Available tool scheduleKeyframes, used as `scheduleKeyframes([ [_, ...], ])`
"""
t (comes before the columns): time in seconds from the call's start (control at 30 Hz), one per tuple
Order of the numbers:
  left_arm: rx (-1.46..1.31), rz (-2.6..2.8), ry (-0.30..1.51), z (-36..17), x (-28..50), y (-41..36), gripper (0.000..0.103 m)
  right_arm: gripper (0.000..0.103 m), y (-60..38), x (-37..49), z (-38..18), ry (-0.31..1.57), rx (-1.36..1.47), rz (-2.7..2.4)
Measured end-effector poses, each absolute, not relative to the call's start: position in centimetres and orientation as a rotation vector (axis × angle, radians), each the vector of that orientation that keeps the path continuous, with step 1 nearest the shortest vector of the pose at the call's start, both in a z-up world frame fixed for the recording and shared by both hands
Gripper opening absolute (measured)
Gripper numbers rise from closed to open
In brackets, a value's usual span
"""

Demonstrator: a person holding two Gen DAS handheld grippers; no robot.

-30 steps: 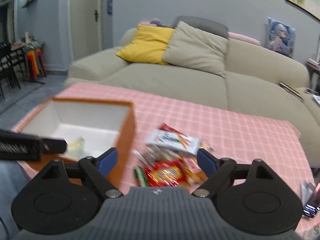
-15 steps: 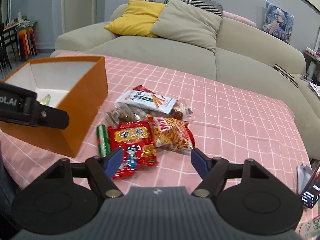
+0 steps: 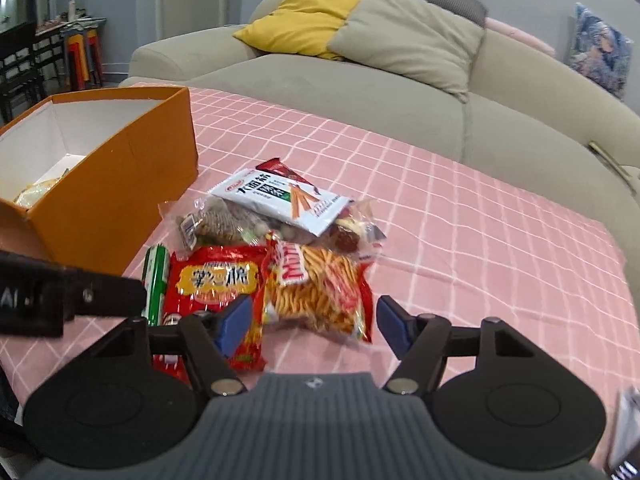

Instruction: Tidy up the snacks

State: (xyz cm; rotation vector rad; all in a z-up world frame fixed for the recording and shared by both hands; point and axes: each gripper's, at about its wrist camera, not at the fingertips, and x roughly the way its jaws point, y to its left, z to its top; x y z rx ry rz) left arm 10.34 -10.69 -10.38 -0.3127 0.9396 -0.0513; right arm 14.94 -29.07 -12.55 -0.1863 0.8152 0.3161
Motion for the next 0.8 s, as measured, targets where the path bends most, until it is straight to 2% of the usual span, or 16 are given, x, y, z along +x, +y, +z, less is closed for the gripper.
scheduleKeyframes([
  [0.43,-0.272,-0.030,0.965,-11.5,11.8,-12.1,0.067,0.066,-29.9,18.5,-15.5,0.873,-0.088,0.346],
  [0.5,-0.273,-0.034,0.960,-11.4,12.1,-12.3,0.067,0.059,-30.1,18.6,-15.8,0.877,-0.084,0.336],
  [0.57,-0.267,-0.039,0.954,-11.5,12.3,-12.5,0.067,0.058,-30.4,18.7,-16.0,0.882,-0.067,0.338],
  [0.8,-0.249,-0.028,0.968,-11.7,13.0,-12.7,0.069,0.041,-30.8,18.2,-15.9,0.876,-0.069,0.336],
])
